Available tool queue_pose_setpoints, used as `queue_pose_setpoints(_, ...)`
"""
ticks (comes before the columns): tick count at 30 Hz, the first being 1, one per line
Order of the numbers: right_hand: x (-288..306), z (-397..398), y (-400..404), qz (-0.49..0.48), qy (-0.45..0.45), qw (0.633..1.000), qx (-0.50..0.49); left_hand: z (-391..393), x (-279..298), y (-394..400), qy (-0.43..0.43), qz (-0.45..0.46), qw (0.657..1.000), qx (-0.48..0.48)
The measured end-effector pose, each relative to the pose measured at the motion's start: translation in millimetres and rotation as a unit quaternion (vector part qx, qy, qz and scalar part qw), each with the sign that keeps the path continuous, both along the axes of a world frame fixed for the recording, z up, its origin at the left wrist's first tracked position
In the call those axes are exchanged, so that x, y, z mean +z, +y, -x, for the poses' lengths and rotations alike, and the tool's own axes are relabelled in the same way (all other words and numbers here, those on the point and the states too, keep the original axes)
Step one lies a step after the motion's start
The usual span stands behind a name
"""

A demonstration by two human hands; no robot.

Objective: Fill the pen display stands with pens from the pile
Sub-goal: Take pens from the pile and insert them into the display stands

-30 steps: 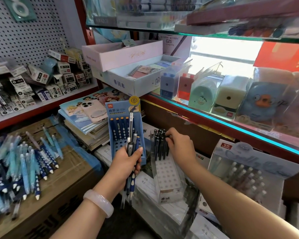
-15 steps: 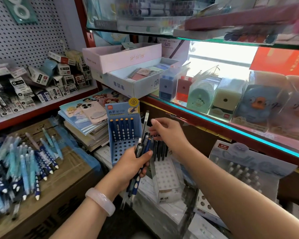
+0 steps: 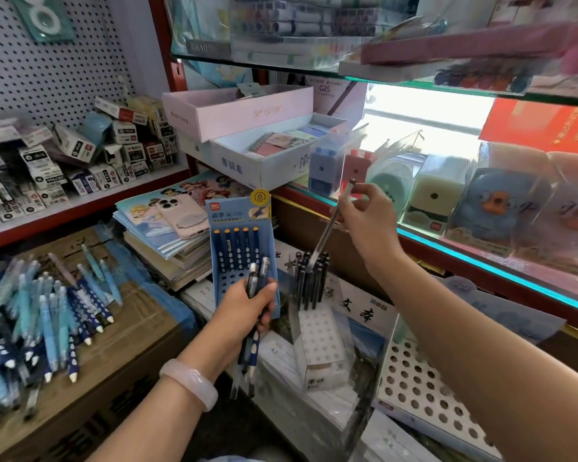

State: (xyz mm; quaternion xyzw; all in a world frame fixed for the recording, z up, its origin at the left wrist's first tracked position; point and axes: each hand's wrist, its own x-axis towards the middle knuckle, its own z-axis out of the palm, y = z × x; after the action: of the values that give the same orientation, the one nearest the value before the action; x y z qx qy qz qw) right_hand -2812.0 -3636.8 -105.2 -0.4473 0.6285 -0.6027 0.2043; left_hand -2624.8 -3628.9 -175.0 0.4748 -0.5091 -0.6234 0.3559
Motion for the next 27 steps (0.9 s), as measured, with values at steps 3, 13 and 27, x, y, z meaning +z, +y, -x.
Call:
queue_pose_setpoints(3,-17,6,12,-0.040,0.143,0.989,0.006,-2,-2,-6,0.014,-0.004,0.998,0.053)
queue_pose_setpoints(13,-74,6,25,-0.156,0.210,0.965,0.009,-5,-2,-5,0.028,0.015,0.997,0.065)
queue_pose_setpoints(27,-99,3,18,-0.195,0.295,0.935,-0.033,-1,-8,-6,0.011,0.014,0.998,0.060)
